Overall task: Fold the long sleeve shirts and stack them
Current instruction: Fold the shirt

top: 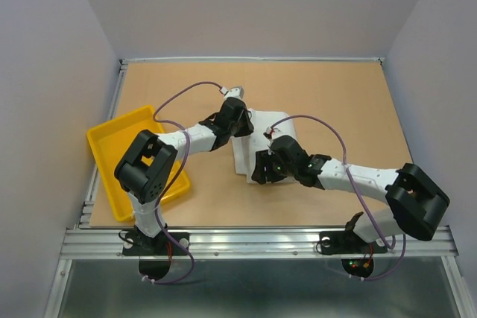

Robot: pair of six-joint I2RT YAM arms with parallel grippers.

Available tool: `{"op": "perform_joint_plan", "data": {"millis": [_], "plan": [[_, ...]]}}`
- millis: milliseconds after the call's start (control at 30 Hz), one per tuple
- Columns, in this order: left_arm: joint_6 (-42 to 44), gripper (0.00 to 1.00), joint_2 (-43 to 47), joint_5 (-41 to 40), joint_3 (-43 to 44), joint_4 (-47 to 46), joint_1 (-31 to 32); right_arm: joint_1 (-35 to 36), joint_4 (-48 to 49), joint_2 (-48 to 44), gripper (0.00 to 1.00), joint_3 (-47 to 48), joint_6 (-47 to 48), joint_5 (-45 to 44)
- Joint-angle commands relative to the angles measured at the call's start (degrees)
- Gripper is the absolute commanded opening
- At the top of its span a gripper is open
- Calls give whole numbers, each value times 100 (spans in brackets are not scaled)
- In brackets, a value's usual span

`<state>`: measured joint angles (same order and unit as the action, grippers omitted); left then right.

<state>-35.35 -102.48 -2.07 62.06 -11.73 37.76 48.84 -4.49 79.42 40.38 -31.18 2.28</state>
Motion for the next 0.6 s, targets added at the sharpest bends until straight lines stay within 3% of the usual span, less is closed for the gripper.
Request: {"op": "perform_joint_plan", "data": {"millis": [0, 400, 500, 567], "plan": [[239, 21, 18, -127, -89, -568, -67, 38, 738, 100, 61, -267, -81, 246], [-69, 27, 140, -716, -256, -67, -251, 38, 643, -453, 64, 22, -117, 642], [151, 47, 359, -751, -20, 21, -278, 29, 223, -717, 72, 355, -99, 213], [222, 54, 430, -795, 130, 135, -278, 20, 37, -848, 75, 461, -90, -95]]}}
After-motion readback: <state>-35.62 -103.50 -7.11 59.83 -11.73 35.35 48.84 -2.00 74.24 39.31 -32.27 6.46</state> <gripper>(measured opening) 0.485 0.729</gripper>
